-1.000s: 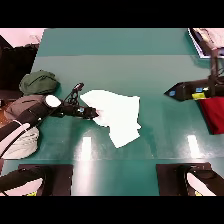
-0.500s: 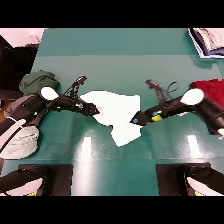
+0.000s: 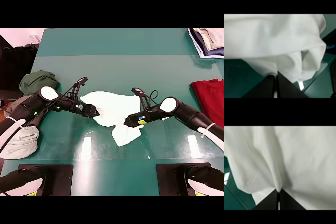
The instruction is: Fold the shirts.
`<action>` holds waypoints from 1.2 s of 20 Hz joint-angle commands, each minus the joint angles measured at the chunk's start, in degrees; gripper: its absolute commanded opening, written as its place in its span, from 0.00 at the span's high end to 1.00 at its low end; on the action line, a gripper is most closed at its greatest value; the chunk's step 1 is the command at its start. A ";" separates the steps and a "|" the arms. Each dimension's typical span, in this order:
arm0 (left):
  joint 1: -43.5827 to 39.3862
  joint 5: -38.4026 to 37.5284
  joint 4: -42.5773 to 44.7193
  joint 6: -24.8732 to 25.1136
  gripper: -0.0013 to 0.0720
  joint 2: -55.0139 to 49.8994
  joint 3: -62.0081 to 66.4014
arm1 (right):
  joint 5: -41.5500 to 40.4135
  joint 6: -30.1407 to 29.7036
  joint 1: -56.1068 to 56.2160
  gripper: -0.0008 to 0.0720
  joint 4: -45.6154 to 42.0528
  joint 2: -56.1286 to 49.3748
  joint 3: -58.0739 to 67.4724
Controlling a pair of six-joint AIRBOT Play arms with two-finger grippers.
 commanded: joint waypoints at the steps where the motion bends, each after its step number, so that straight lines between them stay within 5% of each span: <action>1: 1.99 -6.73 1.18 -0.17 0.95 0.11 2.95 | 1.14 1.81 -2.78 0.97 -6.14 5.88 0.57; 6: 8.52 -21.73 6.32 -1.22 0.95 0.55 19.06 | 18.97 6.58 -22.18 0.97 -23.21 19.98 10.08; 11: 8.57 -22.16 14.08 -5.75 0.95 4.37 36.33 | 22.05 5.27 -39.43 0.97 -22.36 27.50 20.65; 24: 8.57 -26.21 14.67 -12.50 0.95 17.88 70.44 | 26.01 4.76 -42.56 0.97 -22.10 30.27 52.26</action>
